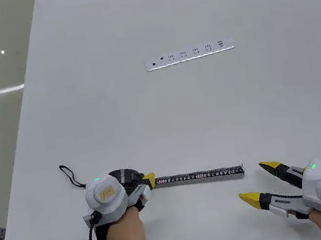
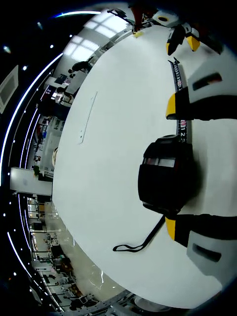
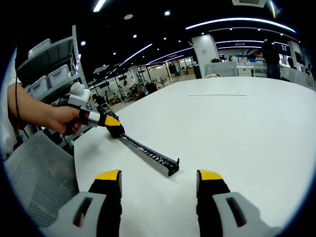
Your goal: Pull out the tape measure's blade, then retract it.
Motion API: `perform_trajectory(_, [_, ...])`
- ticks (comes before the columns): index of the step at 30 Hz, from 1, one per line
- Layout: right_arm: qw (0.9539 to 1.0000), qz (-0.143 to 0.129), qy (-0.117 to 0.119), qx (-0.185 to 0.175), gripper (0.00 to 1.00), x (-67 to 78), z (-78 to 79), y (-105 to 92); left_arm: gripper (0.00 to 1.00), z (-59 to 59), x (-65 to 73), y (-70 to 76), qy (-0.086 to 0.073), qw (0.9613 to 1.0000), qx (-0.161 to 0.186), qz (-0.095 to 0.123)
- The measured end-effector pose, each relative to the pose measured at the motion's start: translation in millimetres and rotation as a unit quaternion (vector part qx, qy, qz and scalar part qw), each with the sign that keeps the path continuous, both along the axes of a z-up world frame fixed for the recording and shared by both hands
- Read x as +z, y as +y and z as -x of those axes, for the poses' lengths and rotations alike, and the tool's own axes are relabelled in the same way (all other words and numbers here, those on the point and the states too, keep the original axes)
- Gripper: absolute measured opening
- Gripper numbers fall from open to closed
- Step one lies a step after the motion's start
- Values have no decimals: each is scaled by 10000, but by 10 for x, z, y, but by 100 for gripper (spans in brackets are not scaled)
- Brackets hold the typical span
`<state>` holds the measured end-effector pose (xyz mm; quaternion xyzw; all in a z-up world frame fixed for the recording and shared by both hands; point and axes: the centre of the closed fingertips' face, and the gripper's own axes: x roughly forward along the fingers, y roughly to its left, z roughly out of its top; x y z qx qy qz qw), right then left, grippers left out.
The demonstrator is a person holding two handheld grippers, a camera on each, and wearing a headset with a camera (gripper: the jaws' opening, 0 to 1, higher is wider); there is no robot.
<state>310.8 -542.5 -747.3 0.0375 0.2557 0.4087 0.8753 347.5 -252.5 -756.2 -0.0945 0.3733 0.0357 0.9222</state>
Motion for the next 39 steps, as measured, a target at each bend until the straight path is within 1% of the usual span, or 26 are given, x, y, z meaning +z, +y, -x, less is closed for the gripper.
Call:
perform_trajectory(3, [10000, 18, 11, 11, 60, -7, -13, 1, 75, -7, -9, 3, 18, 10000, 30, 13])
perform_trajectory(9, [10000, -14, 4, -10, 59, -4, -63, -10, 73, -10, -26, 19, 58, 9999, 72, -60])
perform_trajectory(12, [10000, -26, -5, 34, 58, -1, -69, 8, 72, -9, -28, 31, 49, 9999, 142, -65])
perform_trajectory(15, [10000, -42, 0, 52, 58, 0, -79, 14, 71, -3, -33, 44, 69, 9998, 147, -115])
perform_trajectory(16, [10000, -39, -6, 55, 58, 1, -82, 15, 70, 2, -40, 53, 95, 9998, 127, -154])
perform_trajectory(17, [10000, -37, -6, 51, 58, -2, -90, 11, 68, 19, -50, 74, 167, 9994, 57, -288])
perform_trajectory(20, [10000, -31, 4, 44, 58, -12, -97, 7, 66, 20, -52, 75, 179, 9994, 74, -283])
perform_trajectory(25, [10000, -34, 12, 51, 58, -13, -97, 17, 67, 4, -54, 75, 141, 9995, 170, -233])
perform_trajectory(28, [10000, -34, 11, 53, 58, -13, -101, 19, 67, 6, -57, 77, 157, 9994, 174, -271])
perform_trajectory(30, [10000, -32, 8, 46, 58, -16, -105, 15, 66, 3, -50, 85, 130, 9994, 260, -206])
perform_trajectory(33, [10000, -24, 2, 52, 57, -23, -106, 24, 64, -2, -50, 103, 147, 9993, 313, -168])
perform_trajectory(36, [10000, -57, 10, 35, 57, -30, -104, 29, 64, -4, -58, 103, 158, 9992, 319, -183])
perform_trajectory(39, [10000, -74, 28, 48, 57, -52, -85, 41, 64, 2, -61, 97, 171, 9991, 300, -254])
